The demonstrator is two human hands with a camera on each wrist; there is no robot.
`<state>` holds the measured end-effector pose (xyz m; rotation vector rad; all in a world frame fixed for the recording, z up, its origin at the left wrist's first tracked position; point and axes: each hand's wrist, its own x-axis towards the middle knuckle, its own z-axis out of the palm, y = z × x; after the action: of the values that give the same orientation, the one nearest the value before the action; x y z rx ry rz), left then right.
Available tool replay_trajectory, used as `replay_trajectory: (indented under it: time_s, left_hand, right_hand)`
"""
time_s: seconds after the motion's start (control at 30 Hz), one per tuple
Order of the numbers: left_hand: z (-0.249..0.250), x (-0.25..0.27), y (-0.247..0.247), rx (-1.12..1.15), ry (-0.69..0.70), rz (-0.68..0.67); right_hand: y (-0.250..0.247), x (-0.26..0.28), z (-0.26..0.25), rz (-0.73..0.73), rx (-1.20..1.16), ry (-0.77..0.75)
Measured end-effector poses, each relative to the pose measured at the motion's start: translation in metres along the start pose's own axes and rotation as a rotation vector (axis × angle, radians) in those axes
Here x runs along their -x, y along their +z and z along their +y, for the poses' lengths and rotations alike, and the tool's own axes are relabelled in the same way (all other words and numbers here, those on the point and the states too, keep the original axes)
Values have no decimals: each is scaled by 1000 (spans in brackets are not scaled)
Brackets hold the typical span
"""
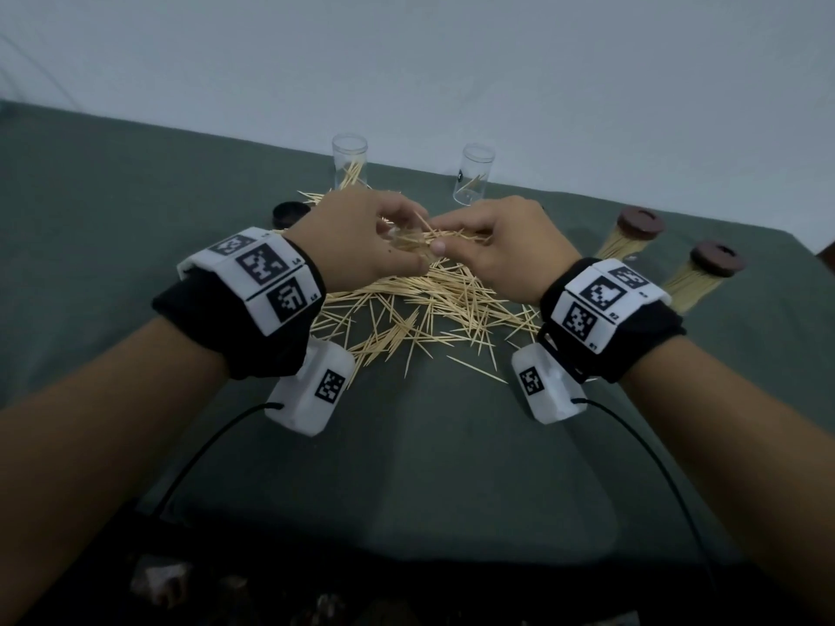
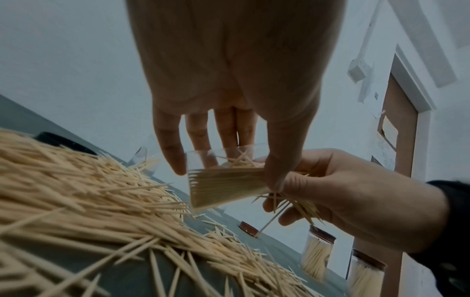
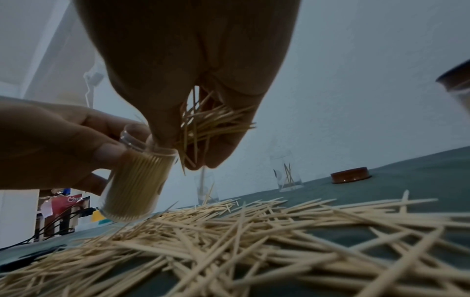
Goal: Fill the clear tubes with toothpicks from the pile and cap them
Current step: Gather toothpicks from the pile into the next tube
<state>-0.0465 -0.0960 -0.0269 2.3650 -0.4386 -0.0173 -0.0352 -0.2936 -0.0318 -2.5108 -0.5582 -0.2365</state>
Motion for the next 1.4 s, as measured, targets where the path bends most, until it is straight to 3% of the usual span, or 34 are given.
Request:
replay_trajectory:
  time_s: [0.43, 0.8, 1.4]
  left_hand:
    - [-3, 0, 4, -120, -14, 6]
    - [-1, 1, 4, -112, -53, 21]
    - [1, 0, 4, 80, -77, -3]
  right_hand:
    - [1, -4, 0, 33, 21, 32]
    - [-1, -3, -3, 53, -139, 102]
    - [9, 1, 2, 73, -186, 57]
